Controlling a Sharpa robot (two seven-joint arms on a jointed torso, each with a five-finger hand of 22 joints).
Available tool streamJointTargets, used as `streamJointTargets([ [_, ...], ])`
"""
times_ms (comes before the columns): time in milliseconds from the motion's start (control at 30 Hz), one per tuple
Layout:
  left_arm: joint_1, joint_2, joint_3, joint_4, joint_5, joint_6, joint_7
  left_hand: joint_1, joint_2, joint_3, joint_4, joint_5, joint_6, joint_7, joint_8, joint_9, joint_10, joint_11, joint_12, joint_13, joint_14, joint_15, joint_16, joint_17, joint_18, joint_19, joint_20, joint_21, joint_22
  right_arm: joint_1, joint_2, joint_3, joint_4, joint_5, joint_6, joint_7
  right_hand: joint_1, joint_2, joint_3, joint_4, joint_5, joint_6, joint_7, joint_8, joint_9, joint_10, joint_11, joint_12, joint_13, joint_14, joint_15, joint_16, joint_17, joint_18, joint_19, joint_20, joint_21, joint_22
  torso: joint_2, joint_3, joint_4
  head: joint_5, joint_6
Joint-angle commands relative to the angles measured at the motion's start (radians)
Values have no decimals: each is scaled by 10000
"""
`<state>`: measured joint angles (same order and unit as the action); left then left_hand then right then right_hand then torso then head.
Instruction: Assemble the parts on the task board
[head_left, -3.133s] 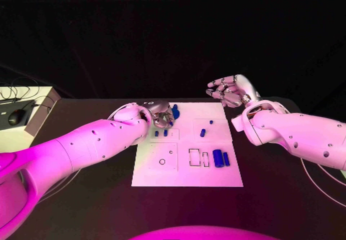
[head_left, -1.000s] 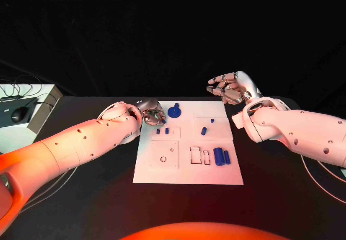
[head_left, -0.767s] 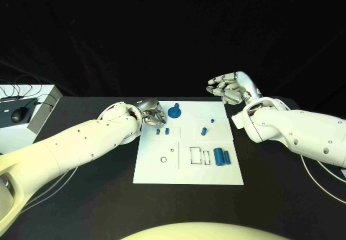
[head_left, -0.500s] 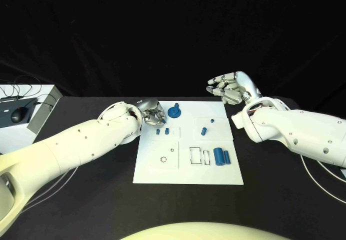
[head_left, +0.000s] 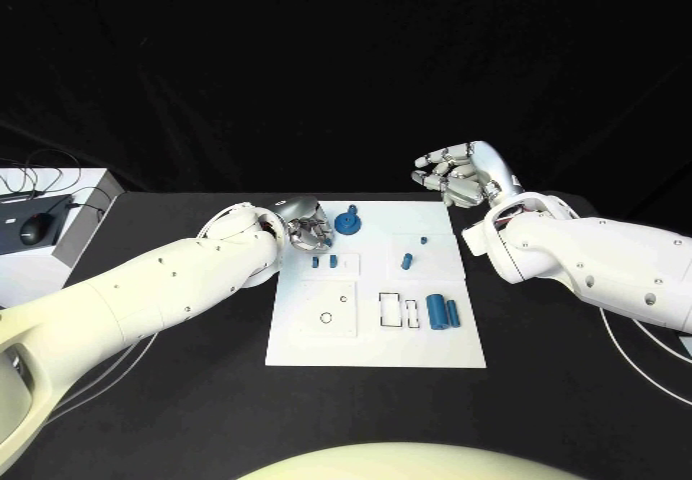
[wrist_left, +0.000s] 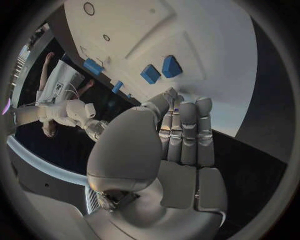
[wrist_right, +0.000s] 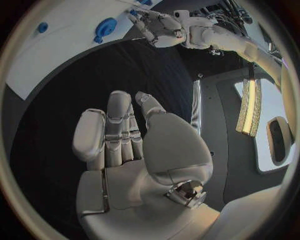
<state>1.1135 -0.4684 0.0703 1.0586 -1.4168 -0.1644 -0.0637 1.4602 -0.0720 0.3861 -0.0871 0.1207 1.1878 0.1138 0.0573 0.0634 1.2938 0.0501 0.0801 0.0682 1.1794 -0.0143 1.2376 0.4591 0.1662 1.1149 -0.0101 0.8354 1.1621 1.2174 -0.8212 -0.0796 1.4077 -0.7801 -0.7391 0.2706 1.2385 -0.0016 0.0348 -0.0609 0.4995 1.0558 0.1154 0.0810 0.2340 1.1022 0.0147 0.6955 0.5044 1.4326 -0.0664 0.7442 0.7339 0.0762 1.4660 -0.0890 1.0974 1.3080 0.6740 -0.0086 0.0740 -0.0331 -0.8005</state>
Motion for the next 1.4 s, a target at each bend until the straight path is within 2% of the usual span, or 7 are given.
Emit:
streamJointTargets([
  [33, -27, 56, -24, 53, -28, 325, 4, 19, -3, -68, -20, 43, 77, 21, 52, 13, 69, 5, -48, 13, 8, -2, -57, 16, 151, -51, 17, -17, 23, 2, 3, 7, 5, -89, 97, 81, -18, 46, 0, -33, 35, 44, 45, 53, 9, -21, -36, 45, -8, 74, 25, -35, 9, 4, 737, 33, 24, 673, -9, -3, 6, -13, -9],
  [400, -26, 13, -27, 52, -120, 539, -233, 20, -67, -110, -36, 34, -174, 31, 43, 4, -77, 56, -44, 7, -144, 40, -74, 70, 175, -132, 74, -51, 39, 2, -4, 7, -5, -91, 100, 81, -18, 46, 0, -33, 35, 44, 45, 53, 9, -21, -36, 45, -8, 74, 25, -35, 9, 4, 737, 33, 24, 673, -8, -2, 7, -16, -9],
  [667, -29, -79, -26, 190, -139, 282, -112, 6, -208, -246, -8, 45, -560, -6, 33, -5, -223, 52, 169, 2, -282, 52, -1, 126, 161, -187, 98, -90, 54, 1, -12, 7, -17, -92, 95, 82, -20, 40, -2, -36, 37, 29, 53, 43, 7, -29, -32, 41, -22, 72, 29, -57, 29, 8, 733, 35, -8, 665, -6, -10, 4, -19, -8],
  [1033, -29, -136, -24, 223, -156, 165, -124, 28, -289, -225, 40, 47, -951, -18, 40, -4, -314, 52, 303, -5, -314, 55, 23, 114, 154, -184, 99, -116, 62, 0, -16, 7, -18, -113, 103, 78, -20, 40, -2, -36, 37, 29, 53, 43, 7, -29, -32, 41, -22, 72, 29, -57, 29, 8, 733, 35, -8, 665, -1, -6, 8, -25, -20],
  [1200, -29, -169, -22, 247, -159, 76, -139, 51, -355, -175, 78, 48, -1364, -86, 37, -14, -356, 49, 341, -7, -334, 56, 35, 118, 152, -178, 100, -135, 62, -2, -17, 6, -27, -123, 147, 38, -20, 40, -2, -36, 37, 29, 53, 43, 7, -29, -32, 41, -22, 72, 29, -57, 29, 8, 733, 35, -8, 665, 1, -4, 11, -23, -21],
  [1400, -29, -244, -18, 265, -161, -54, -178, 93, -434, -135, 133, 46, -2118, -177, 31, -27, -387, 53, 355, -10, -349, 61, 27, 118, 151, -169, 103, -164, 56, -6, -28, 5, -52, -199, 331, -146, -3, 40, 12, -58, 36, -6, 74, 28, 0, -87, -13, -22, -68, 36, 42, -66, 52, 25, 724, 41, -82, 639, -4, -4, -2, -32, -18],
])
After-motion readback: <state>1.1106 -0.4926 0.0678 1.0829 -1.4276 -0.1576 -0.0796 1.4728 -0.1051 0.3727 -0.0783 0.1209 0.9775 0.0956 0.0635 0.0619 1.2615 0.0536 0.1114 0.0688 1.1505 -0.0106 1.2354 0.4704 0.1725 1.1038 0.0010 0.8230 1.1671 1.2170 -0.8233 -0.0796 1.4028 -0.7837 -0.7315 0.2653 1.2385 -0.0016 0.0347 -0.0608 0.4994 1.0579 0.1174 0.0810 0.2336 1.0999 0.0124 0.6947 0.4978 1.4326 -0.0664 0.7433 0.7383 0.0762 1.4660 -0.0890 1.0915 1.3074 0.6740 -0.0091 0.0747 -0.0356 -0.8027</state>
